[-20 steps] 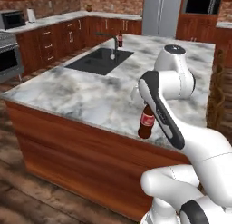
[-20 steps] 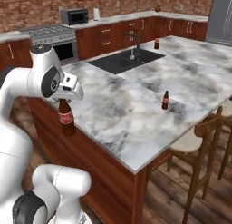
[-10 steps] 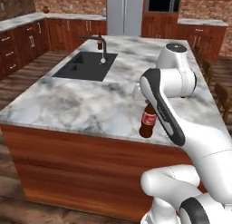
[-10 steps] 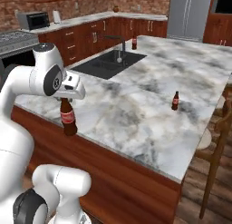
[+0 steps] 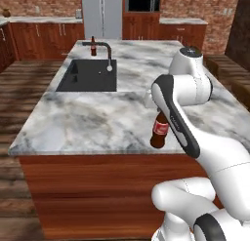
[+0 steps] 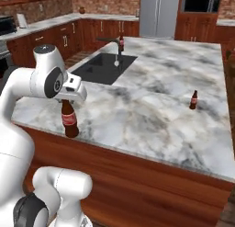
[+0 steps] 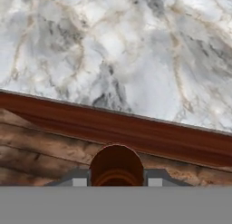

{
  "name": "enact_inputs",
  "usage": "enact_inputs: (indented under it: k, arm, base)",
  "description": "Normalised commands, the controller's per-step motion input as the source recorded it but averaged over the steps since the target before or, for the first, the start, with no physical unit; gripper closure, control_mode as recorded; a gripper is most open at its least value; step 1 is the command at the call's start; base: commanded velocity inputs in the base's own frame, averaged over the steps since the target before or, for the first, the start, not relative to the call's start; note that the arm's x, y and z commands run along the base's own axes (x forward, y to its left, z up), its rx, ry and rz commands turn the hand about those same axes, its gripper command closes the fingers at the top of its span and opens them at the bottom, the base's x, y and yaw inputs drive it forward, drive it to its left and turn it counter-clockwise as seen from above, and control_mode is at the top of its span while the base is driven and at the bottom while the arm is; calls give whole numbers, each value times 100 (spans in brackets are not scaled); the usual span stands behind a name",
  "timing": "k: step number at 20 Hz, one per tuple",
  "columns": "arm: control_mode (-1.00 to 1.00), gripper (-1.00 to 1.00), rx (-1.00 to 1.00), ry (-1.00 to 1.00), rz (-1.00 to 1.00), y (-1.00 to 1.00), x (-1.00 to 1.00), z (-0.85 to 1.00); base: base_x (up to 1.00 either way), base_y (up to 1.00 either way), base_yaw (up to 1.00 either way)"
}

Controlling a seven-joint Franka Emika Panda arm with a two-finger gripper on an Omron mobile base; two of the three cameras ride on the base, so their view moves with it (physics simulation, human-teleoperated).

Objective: Place the large bottle from the dining counter next to the other large bottle outside the sink, and place the small bottle from the dining counter next to the other small bottle inside the sink.

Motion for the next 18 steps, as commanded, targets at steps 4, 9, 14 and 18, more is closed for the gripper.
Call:
enact_inputs:
  k: [4,9,14,18]
  arm:
    - [100,100,0,0,0,0,0,0]
    - [100,100,0,0,0,0,0,0]
    - [100,100,0,0,0,0,0,0]
    - [100,100,0,0,0,0,0,0]
  base:
    - [8,100,-34]
    - [0,100,-32]
    - [0,100,-32]
    - [0,100,-30]
